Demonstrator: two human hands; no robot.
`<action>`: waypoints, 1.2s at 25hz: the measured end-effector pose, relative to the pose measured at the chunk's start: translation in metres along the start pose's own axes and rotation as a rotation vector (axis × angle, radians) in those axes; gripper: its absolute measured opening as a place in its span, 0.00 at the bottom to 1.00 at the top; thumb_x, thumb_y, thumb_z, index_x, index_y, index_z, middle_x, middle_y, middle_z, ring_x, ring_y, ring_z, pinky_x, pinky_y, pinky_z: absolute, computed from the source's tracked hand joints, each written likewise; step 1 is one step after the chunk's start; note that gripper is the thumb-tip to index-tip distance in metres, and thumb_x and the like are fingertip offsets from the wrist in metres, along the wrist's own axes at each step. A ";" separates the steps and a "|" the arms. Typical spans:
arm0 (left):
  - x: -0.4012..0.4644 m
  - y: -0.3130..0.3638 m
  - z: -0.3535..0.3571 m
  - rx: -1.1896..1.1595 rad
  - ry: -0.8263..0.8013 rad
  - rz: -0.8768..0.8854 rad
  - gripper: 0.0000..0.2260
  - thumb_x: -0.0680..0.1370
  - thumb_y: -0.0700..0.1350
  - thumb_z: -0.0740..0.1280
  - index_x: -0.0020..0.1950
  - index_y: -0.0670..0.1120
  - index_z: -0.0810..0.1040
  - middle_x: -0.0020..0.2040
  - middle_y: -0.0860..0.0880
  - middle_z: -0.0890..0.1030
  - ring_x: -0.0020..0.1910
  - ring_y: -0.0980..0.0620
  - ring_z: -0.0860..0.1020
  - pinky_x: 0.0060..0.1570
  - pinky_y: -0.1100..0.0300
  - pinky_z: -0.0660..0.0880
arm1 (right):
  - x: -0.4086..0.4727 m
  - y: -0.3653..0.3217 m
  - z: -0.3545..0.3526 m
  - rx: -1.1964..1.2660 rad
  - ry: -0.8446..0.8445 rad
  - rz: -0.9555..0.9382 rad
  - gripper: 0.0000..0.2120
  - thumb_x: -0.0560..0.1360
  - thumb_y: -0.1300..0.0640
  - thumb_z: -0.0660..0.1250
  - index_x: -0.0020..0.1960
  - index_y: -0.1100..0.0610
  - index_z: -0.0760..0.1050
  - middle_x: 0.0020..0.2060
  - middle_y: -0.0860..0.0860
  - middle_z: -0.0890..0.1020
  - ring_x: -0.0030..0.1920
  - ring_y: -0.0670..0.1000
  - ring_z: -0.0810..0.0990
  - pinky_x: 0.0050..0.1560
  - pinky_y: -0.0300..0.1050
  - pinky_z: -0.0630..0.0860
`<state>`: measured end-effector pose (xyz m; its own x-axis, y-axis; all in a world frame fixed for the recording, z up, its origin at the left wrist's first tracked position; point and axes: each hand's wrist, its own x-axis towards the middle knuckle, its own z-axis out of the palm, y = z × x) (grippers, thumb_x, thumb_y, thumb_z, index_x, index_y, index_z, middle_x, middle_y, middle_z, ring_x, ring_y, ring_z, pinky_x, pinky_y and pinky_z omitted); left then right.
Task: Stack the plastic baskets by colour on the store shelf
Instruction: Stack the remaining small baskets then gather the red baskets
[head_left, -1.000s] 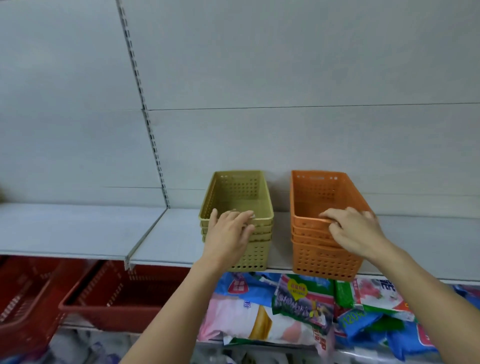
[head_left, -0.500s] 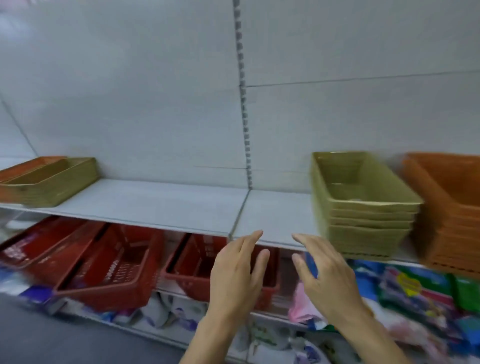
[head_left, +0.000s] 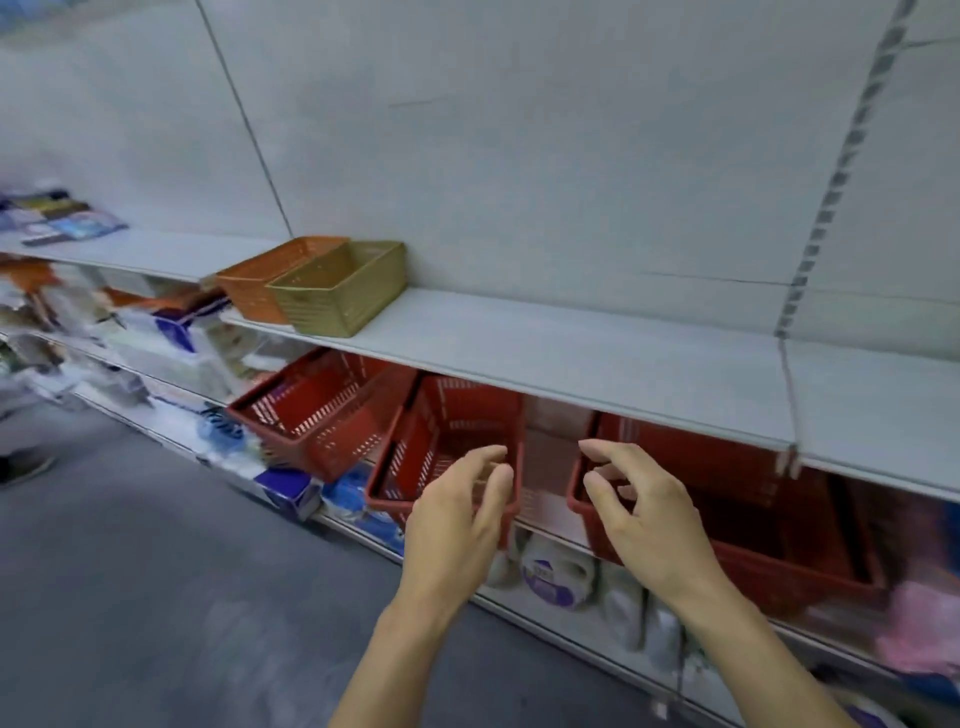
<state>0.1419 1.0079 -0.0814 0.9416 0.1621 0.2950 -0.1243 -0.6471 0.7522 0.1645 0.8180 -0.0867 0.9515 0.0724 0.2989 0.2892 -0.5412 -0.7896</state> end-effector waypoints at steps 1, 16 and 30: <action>0.011 -0.013 -0.014 -0.018 0.011 -0.007 0.12 0.80 0.54 0.62 0.61 0.55 0.79 0.49 0.59 0.84 0.46 0.63 0.81 0.49 0.54 0.79 | 0.014 -0.009 0.016 0.022 -0.014 0.006 0.13 0.76 0.52 0.65 0.59 0.39 0.75 0.49 0.35 0.80 0.46 0.41 0.80 0.50 0.52 0.78; 0.308 -0.252 -0.242 0.084 0.111 -0.066 0.10 0.80 0.50 0.65 0.60 0.55 0.81 0.48 0.60 0.84 0.46 0.62 0.80 0.49 0.55 0.80 | 0.317 -0.142 0.317 0.242 -0.097 0.007 0.13 0.77 0.55 0.64 0.59 0.44 0.77 0.54 0.38 0.80 0.50 0.37 0.77 0.52 0.47 0.77; 0.617 -0.427 -0.341 0.179 -0.082 -0.152 0.24 0.79 0.46 0.66 0.74 0.43 0.67 0.68 0.38 0.76 0.64 0.37 0.76 0.59 0.49 0.72 | 0.470 -0.164 0.435 0.013 0.006 0.554 0.28 0.73 0.44 0.60 0.71 0.38 0.59 0.68 0.45 0.74 0.61 0.54 0.78 0.61 0.57 0.74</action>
<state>0.6696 1.6382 -0.0198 0.9684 0.2113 0.1325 0.0711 -0.7431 0.6654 0.6099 1.3050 -0.0493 0.9611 -0.2253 -0.1595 -0.2529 -0.4869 -0.8361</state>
